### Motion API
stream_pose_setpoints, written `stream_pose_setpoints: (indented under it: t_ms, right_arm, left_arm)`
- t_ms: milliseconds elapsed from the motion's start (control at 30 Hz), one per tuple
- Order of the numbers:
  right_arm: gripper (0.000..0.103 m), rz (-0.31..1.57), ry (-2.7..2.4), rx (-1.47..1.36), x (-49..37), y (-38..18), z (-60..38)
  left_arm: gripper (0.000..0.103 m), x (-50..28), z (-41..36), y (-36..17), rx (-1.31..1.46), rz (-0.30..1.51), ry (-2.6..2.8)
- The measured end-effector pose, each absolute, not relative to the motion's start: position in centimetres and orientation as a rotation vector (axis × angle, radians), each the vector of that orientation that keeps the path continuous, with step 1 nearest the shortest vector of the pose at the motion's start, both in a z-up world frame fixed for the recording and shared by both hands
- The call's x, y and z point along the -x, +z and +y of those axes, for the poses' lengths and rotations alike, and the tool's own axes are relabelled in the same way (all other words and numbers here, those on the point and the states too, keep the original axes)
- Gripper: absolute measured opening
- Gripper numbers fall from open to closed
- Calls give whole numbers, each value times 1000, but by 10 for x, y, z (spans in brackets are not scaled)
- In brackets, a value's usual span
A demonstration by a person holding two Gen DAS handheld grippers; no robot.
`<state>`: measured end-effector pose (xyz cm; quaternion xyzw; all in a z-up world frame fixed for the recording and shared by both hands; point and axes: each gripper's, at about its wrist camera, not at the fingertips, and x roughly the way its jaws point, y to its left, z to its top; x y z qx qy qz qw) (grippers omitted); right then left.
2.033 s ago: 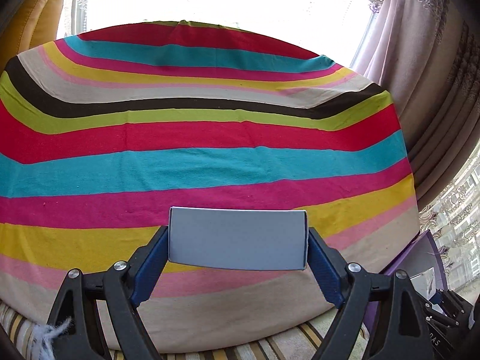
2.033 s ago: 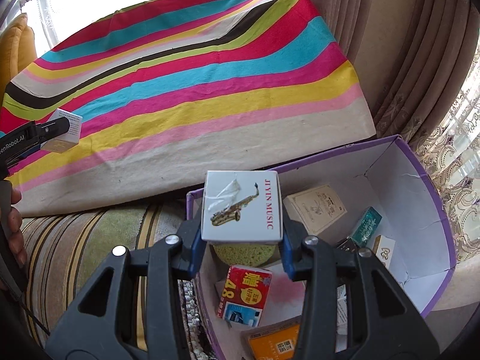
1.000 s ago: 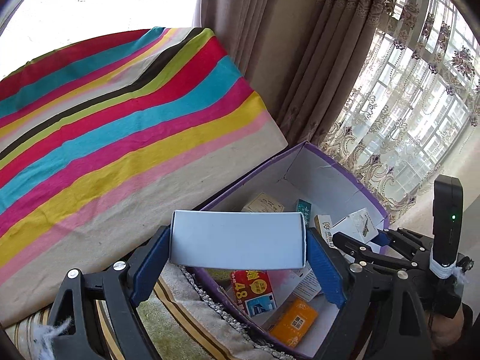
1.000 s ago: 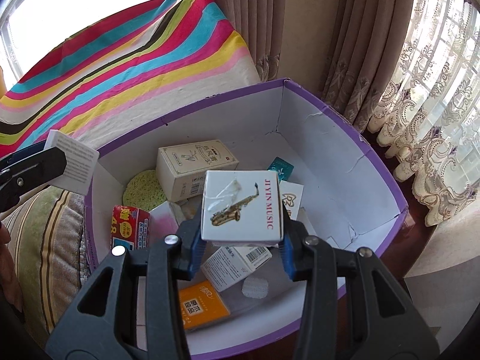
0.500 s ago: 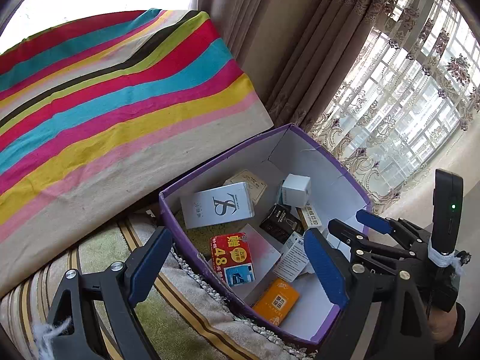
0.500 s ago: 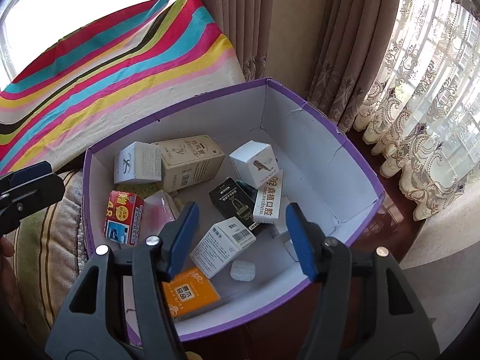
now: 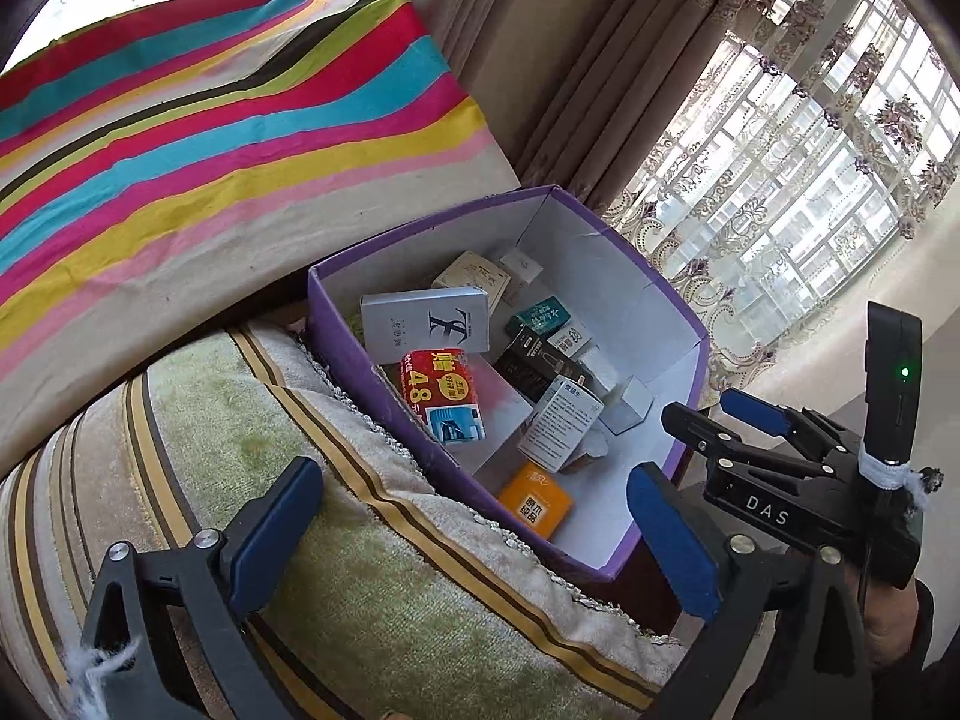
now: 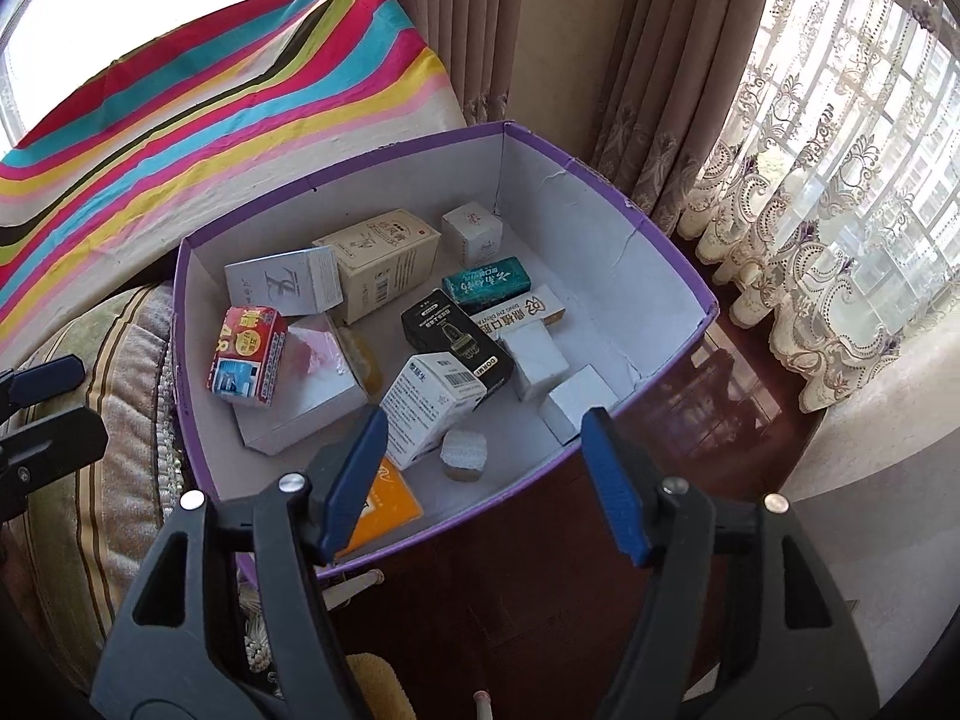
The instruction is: Organize objects
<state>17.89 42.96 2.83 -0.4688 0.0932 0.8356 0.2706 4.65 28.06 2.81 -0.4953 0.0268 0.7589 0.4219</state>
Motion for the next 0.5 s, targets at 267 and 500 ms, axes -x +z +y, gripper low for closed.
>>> stream_pose_setpoints:
  t_ms: [267,500]
  right_arm:
    - [71,256,2225,1272,-190,23,428]
    - [71,263,2231,1272,-188,22,427]
  left_arm:
    - [103,-41,277,22,1260,11,1879]
    - [103,-38,276,21,1229,-45,1883]
